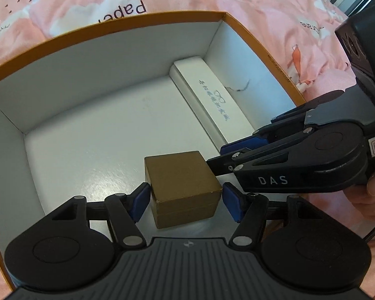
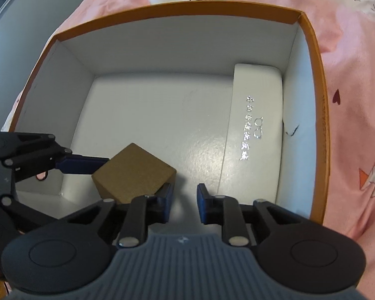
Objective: Organize objects
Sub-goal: 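Lower the gold cube into the orange box beside the white box with the left tool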
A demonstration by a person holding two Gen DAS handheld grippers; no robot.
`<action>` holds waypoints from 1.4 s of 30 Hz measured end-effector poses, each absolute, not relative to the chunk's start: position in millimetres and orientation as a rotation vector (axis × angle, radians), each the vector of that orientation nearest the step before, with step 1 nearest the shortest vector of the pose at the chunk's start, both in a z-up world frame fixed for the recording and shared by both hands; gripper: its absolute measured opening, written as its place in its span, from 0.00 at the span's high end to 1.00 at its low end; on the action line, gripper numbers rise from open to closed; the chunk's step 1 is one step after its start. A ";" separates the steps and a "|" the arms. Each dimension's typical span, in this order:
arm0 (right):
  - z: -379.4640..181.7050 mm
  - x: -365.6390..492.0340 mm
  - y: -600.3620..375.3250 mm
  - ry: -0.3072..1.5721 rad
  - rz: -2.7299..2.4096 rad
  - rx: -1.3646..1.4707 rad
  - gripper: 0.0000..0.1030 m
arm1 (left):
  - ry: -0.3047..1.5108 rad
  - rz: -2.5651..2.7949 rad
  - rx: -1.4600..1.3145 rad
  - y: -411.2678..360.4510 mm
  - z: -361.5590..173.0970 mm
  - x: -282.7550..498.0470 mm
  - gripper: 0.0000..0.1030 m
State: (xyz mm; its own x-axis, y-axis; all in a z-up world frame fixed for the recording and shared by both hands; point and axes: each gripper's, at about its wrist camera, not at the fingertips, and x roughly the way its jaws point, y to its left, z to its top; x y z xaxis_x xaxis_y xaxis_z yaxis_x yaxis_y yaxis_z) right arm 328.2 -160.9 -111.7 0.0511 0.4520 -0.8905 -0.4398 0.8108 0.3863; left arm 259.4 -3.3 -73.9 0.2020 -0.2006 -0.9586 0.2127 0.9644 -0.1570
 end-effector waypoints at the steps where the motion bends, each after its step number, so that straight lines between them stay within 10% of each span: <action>1: -111.5 329.4 -161.1 1.357 0.676 0.016 0.76 | 1.339 -0.278 0.007 -3.4 -73.0 261.7 0.29; 42: -110.3 343.8 -154.5 1.354 0.671 0.079 0.78 | 1.360 -0.298 -0.027 8.6 -82.0 278.3 0.28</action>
